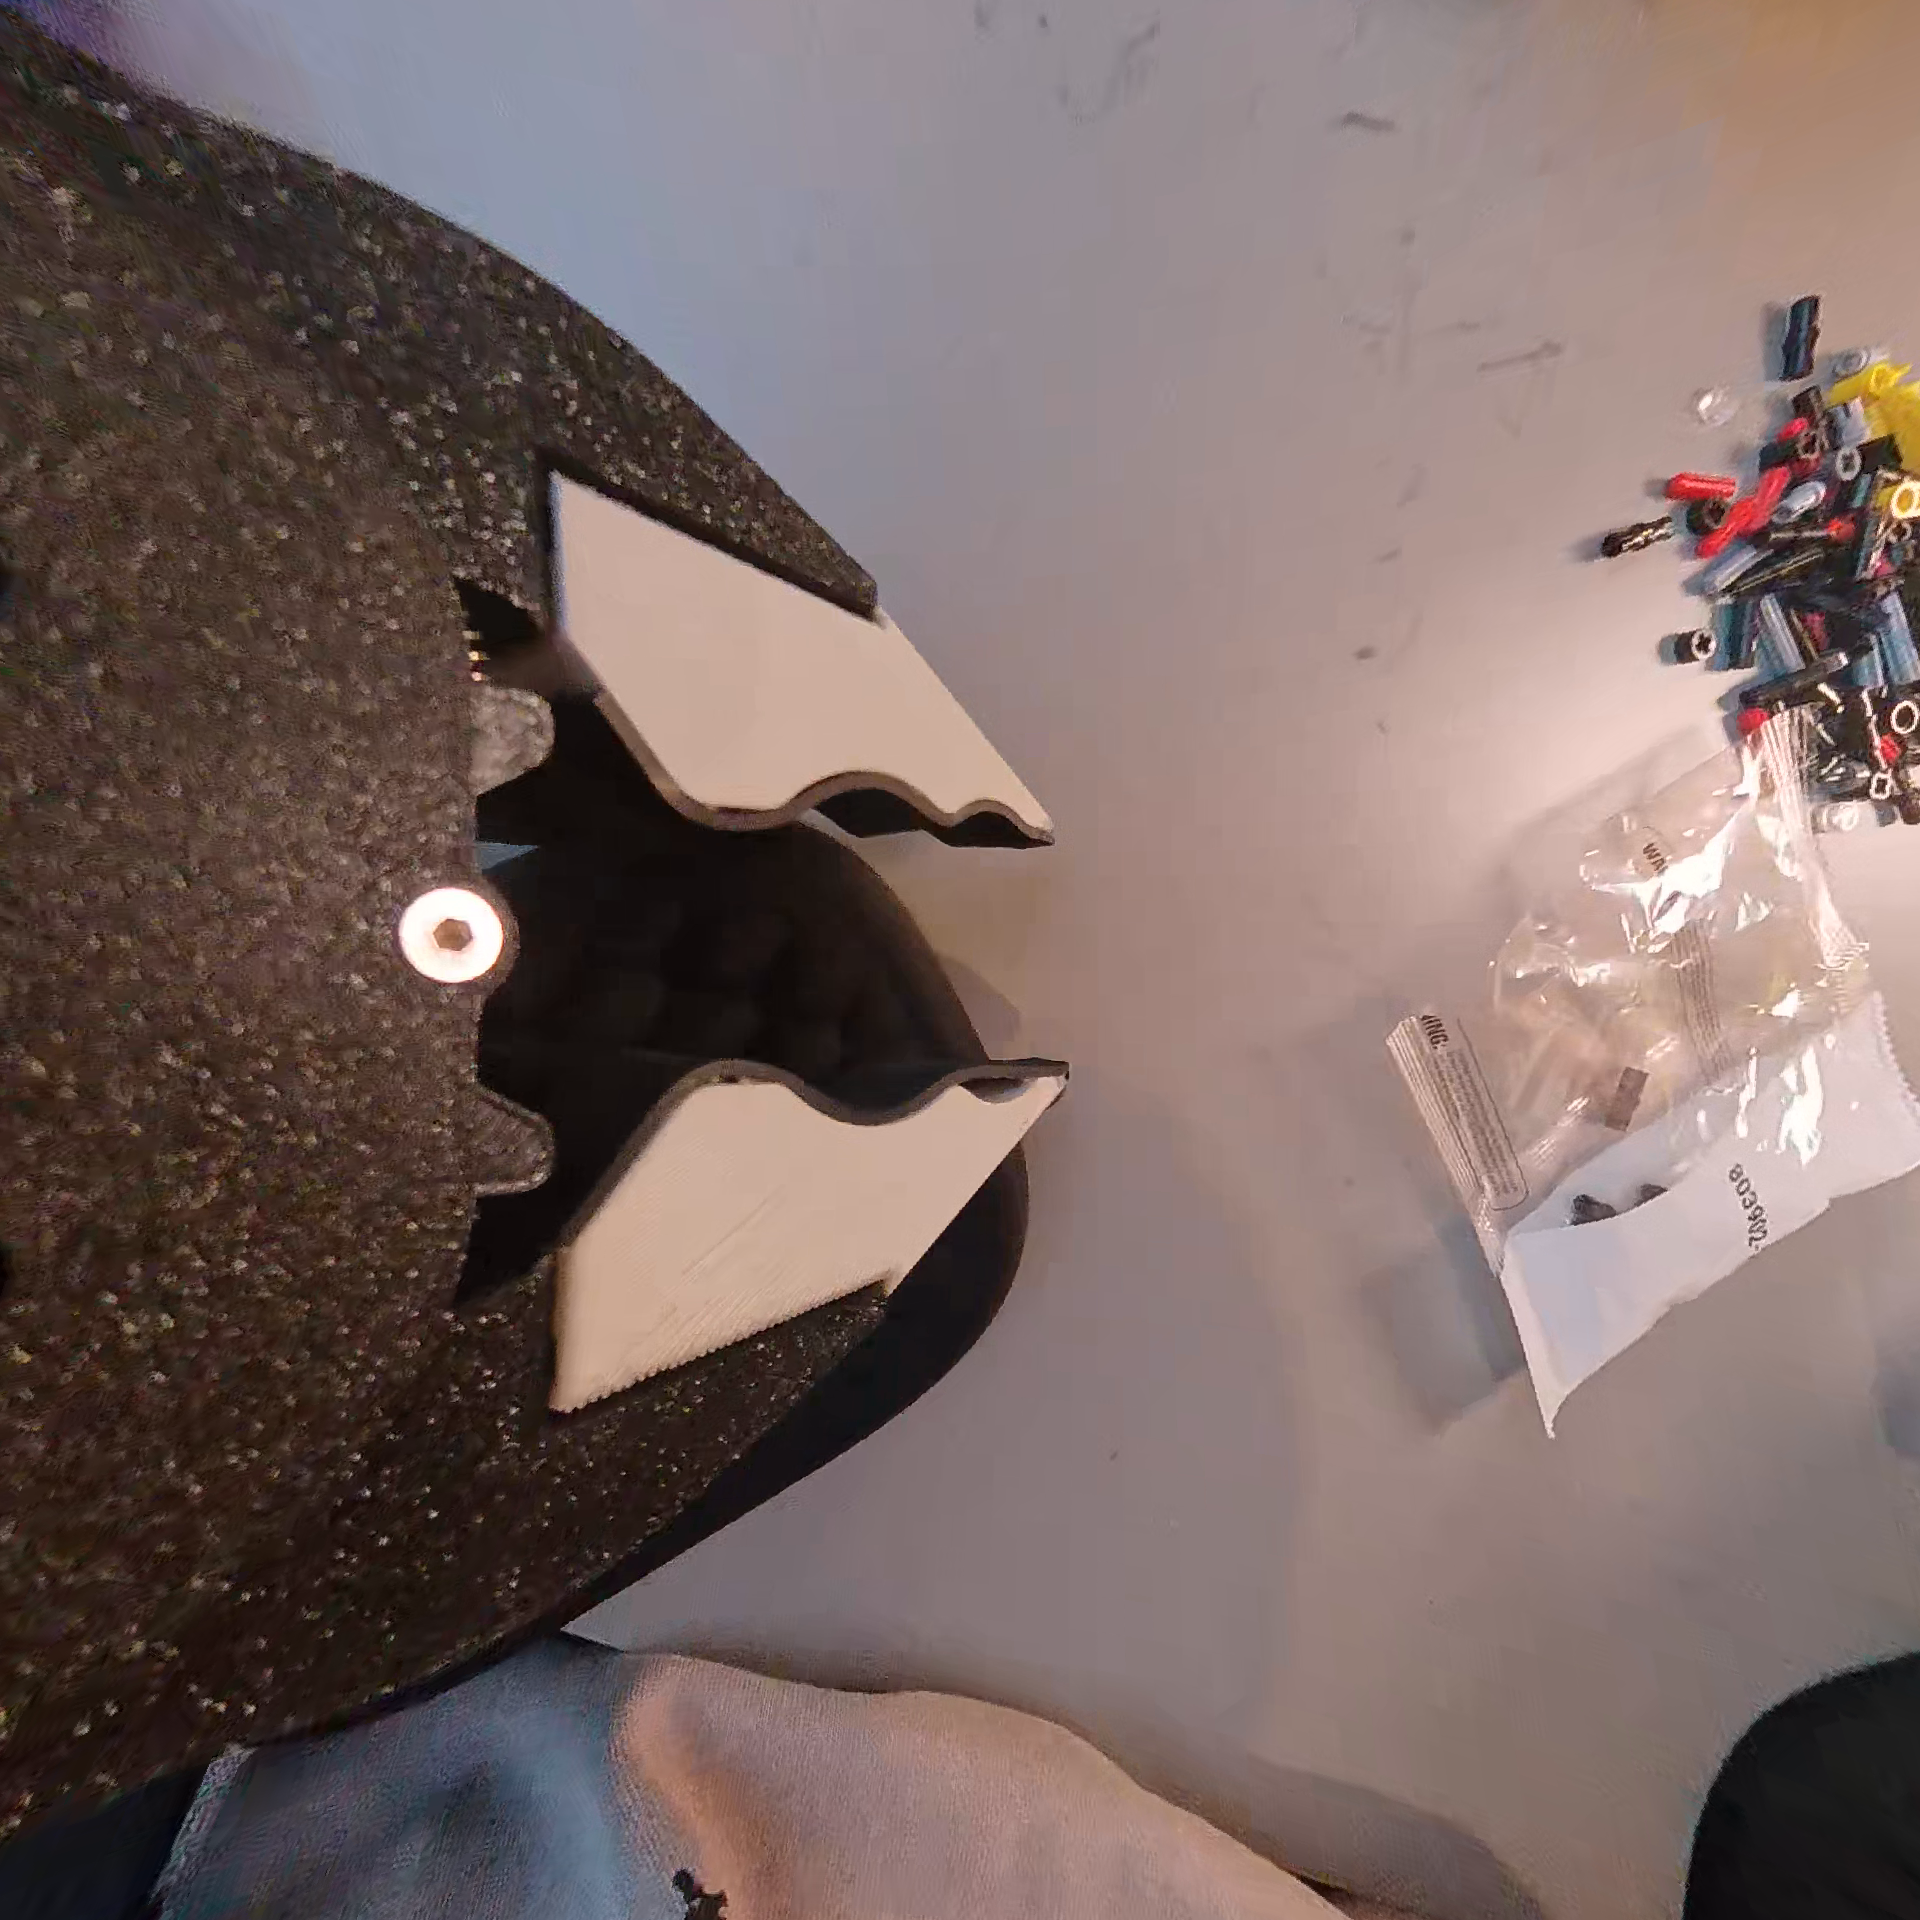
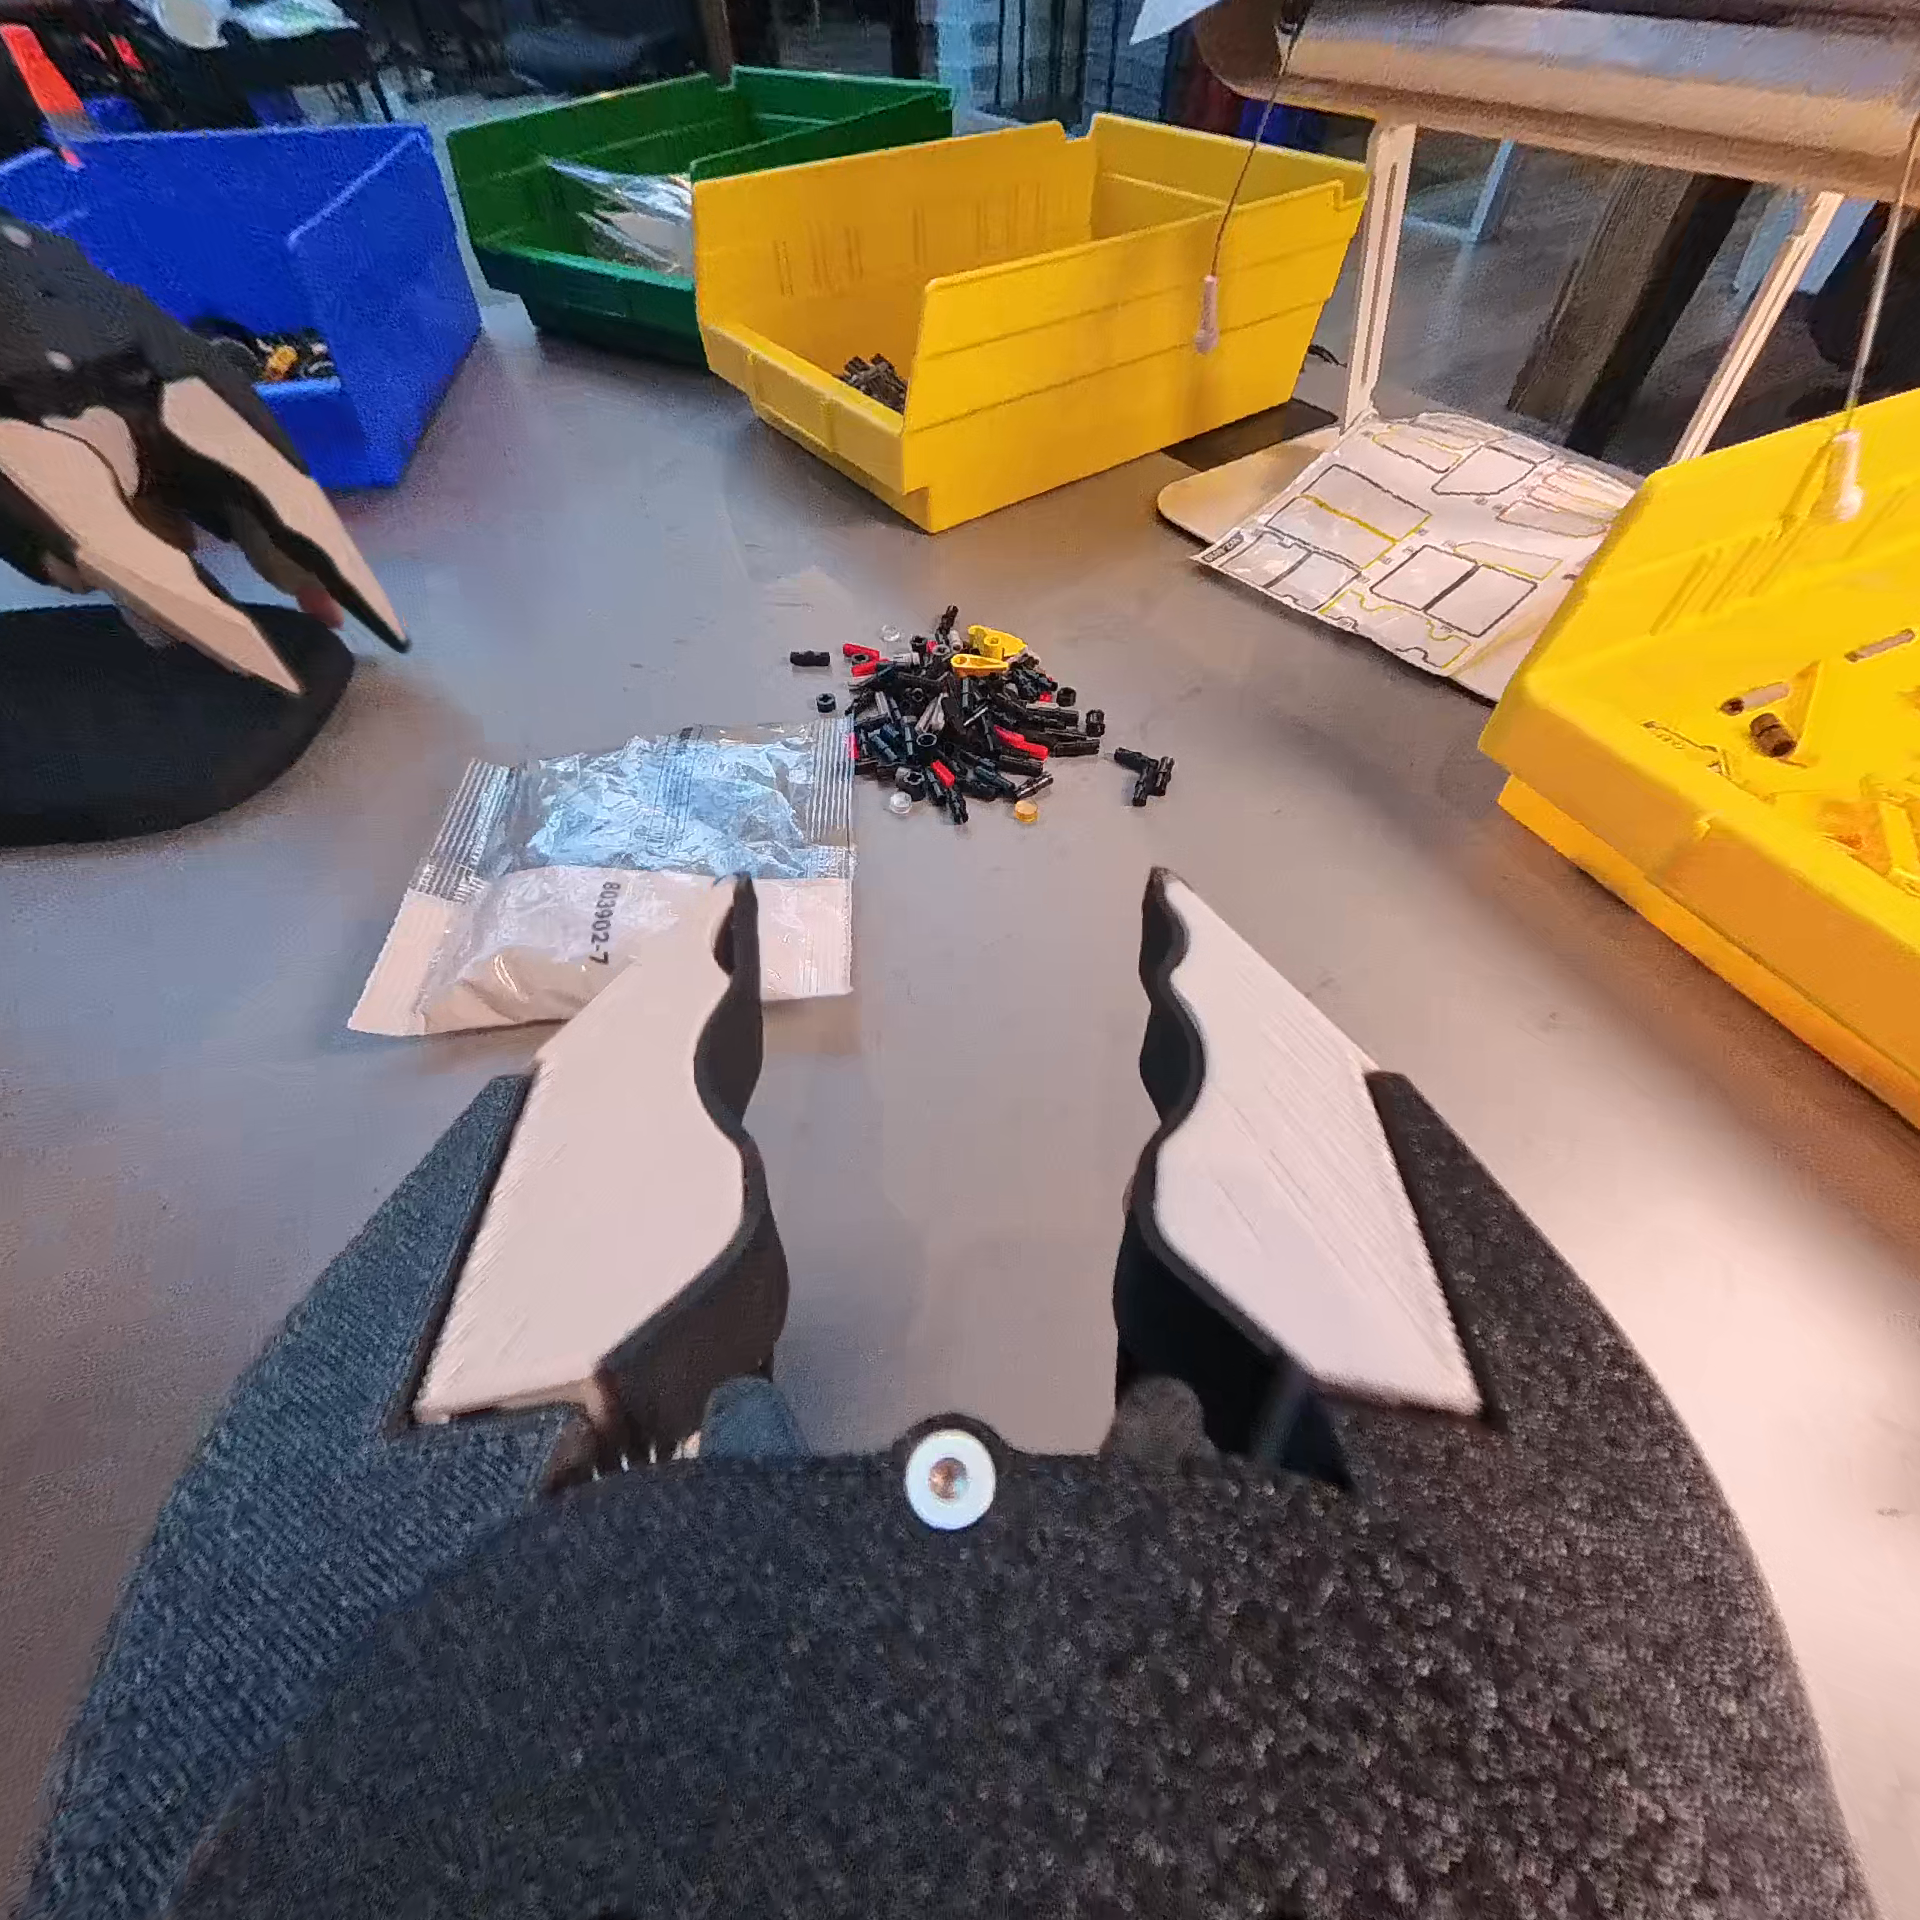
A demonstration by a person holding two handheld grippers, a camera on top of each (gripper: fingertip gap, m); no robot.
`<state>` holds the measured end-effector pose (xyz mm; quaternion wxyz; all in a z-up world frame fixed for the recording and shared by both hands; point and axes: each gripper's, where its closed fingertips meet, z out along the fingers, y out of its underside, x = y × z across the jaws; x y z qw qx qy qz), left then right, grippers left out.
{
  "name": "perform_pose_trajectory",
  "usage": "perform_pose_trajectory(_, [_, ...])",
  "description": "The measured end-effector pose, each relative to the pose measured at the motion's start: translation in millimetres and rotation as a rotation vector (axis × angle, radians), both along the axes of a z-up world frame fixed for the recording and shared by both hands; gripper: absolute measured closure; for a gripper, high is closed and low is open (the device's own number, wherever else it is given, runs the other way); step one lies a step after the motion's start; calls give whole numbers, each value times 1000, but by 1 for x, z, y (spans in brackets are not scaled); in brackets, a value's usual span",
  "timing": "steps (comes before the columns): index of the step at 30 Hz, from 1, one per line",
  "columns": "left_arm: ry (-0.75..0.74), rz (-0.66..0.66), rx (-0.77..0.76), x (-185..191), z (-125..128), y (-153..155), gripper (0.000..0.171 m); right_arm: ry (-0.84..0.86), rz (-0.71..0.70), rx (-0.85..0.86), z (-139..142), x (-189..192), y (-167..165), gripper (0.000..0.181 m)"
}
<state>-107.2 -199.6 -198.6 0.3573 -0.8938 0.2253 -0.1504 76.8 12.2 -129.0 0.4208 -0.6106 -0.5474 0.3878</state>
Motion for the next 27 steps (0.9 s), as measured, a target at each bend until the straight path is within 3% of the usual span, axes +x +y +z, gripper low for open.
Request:
perform_pose_trajectory(2, [36,10,1,-7,-1,-4,142,-8,-10,14,-1,1,1,109])
perform_pose_trajectory(3, [87,20,2,-14,-3,-5,157,-12,-19,20,-2,2,3,110])
perform_pose_trajectory(8, [50,-67,-105,-7,-11,-14,171,-4,-36,3,-3,-3,10,113])
perform_pose_trajectory(15, [75,-163,-212,1,-12,-44,171,-22,-9,52,3,1,-2,113])
perform_pose_trajectory(18, [100,-130,-149,1,-6,-48,171,6,-5,61,10,5,-6,113])
perform_pose_trajectory(19, [103,-79,-46,0,7,-32,171,29,0,54,14,3,-6,113])
perform_pose_trajectory(22, [-15,37,356,17,84,30,149,114,56,30,33,-18,-14,111])
perform_pose_trajectory(23, [10,55,481,22,104,51,144,139,95,40,43,-27,-19,112])
perform_pose_trajectory(27, [551,35,747,29,114,139,125,140,165,135,78,-68,-22,127])
